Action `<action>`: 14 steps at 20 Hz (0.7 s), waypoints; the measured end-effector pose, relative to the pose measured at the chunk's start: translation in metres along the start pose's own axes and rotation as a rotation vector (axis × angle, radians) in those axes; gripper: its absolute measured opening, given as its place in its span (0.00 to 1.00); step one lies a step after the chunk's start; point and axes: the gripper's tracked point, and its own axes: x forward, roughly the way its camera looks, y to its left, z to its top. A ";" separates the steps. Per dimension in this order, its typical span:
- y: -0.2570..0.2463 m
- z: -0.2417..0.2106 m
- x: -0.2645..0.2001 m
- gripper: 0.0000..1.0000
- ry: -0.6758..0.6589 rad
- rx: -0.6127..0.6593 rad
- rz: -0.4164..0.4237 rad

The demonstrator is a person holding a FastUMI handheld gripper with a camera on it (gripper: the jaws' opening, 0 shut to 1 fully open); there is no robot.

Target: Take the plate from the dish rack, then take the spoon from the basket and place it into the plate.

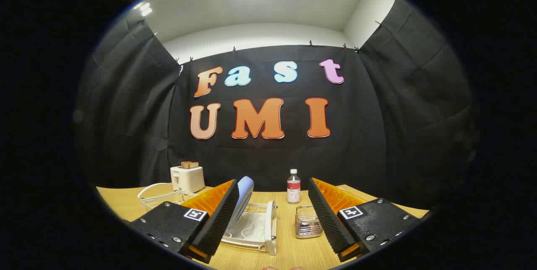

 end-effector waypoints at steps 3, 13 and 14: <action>0.001 0.001 0.000 0.98 -0.005 0.006 0.003; 0.002 -0.001 0.001 0.98 0.005 0.002 0.007; 0.002 -0.002 0.001 0.98 0.007 0.001 0.006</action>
